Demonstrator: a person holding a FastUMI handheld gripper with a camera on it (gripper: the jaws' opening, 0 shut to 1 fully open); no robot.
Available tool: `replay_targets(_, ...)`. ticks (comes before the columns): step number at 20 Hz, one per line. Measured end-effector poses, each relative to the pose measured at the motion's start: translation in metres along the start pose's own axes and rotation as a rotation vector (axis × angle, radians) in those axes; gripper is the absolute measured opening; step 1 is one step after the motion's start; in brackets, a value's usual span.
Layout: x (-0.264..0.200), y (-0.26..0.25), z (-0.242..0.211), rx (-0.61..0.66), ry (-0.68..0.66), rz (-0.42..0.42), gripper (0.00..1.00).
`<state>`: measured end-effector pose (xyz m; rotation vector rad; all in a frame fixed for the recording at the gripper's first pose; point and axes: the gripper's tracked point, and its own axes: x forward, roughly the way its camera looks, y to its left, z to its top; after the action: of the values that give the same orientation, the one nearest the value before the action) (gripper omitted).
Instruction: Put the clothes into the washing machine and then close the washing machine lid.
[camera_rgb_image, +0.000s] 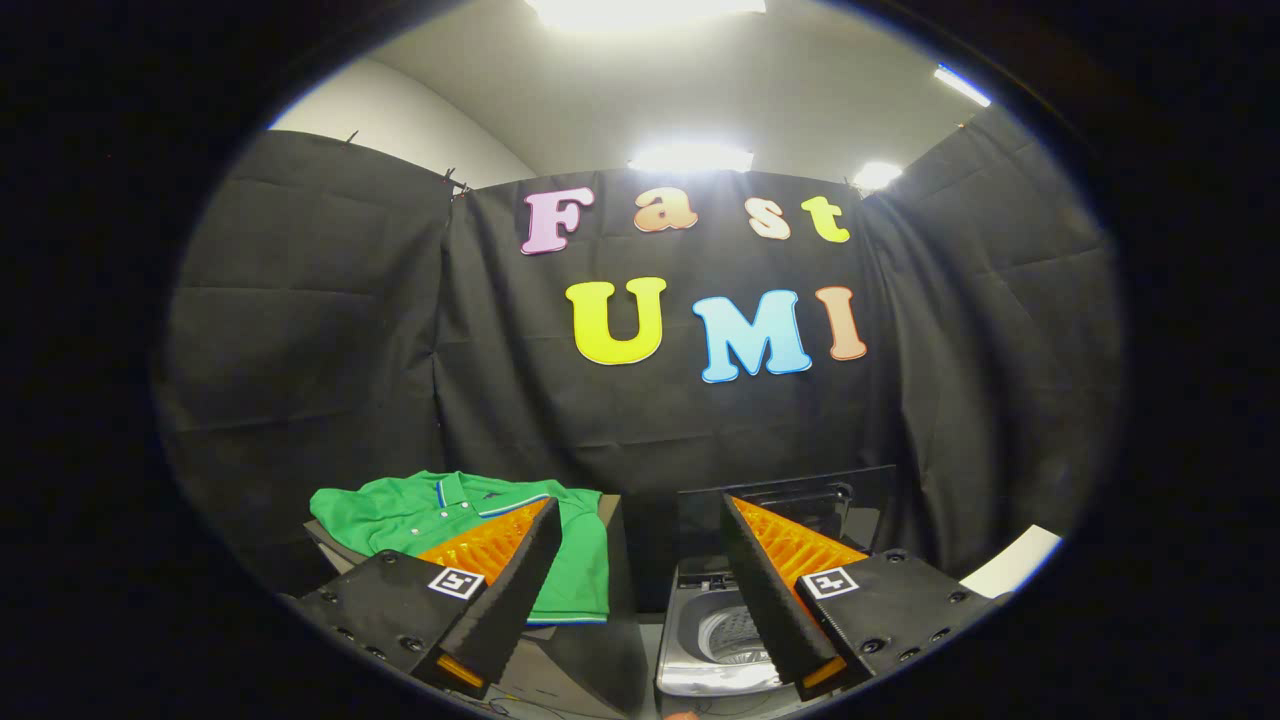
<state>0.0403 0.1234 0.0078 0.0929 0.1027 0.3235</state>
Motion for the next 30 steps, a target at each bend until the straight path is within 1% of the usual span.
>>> replay_targets(2, 0.01, 0.018, 0.002, 0.002, 0.024, 0.037, 0.98)
replay_targets(6, 0.027, 0.05, 0.009, -0.053, 0.046, 0.09, 0.97)
replay_targets(11, 0.049, 0.099, 0.003, -0.021, 0.104, 0.172, 0.97)
replay_targets(21, 0.095, 0.161, -0.027, -0.07, 0.268, 0.209, 0.97)
replay_targets(26, 0.108, 0.2, -0.049, -0.07, 0.36, 0.255, 0.97)
replay_targets(30, 0.123, 0.224, -0.064, -0.102, 0.411, 0.257, 0.97)
